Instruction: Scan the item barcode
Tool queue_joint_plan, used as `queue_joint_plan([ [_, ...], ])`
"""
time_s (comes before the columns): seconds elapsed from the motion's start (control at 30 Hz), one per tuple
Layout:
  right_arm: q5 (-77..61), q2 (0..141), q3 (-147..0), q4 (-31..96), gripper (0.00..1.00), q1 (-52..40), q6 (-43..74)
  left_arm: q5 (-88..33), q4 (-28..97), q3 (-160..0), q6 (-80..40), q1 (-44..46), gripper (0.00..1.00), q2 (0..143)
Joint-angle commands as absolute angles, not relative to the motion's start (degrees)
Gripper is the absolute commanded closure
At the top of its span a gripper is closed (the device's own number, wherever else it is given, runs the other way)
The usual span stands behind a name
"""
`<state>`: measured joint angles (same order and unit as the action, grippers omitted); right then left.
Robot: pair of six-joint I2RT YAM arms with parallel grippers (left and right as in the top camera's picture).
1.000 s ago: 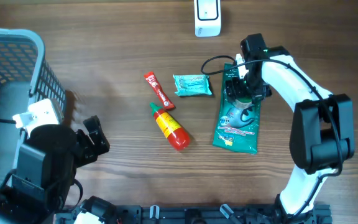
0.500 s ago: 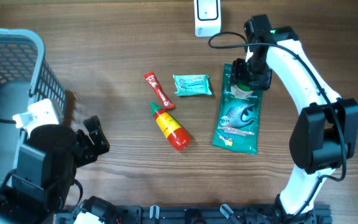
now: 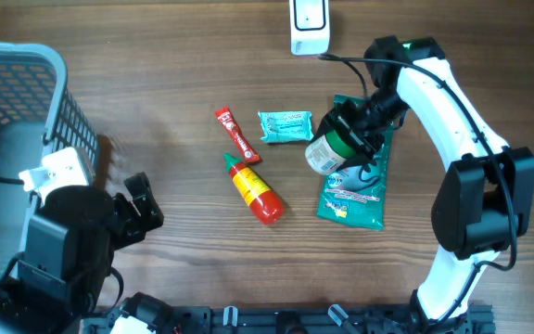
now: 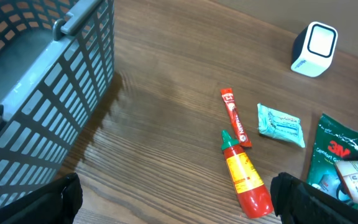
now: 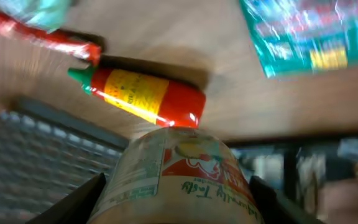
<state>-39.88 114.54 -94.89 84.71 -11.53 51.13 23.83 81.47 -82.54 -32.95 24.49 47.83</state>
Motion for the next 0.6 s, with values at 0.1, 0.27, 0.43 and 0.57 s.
queue_joint_plan([
  [0.1, -44.5, 114.1, -96.2, 85.4, 0.4, -11.8, 66.4, 24.7, 81.5, -82.5, -33.7, 24.9, 0.0, 47.9],
  [0.27, -44.7, 114.1, -96.2, 85.4, 0.41, -11.8, 66.4, 24.7, 81.5, -82.5, -33.7, 24.9, 0.0, 47.9],
  [0.43, -44.7, 114.1, -96.2, 85.4, 0.41, -11.8, 66.4, 24.7, 81.5, -82.5, -33.7, 24.9, 0.0, 47.9],
  [0.57, -44.7, 114.1, -96.2, 85.4, 0.41, -11.7, 66.4, 24.7, 81.5, -82.5, -33.7, 24.9, 0.0, 47.9],
])
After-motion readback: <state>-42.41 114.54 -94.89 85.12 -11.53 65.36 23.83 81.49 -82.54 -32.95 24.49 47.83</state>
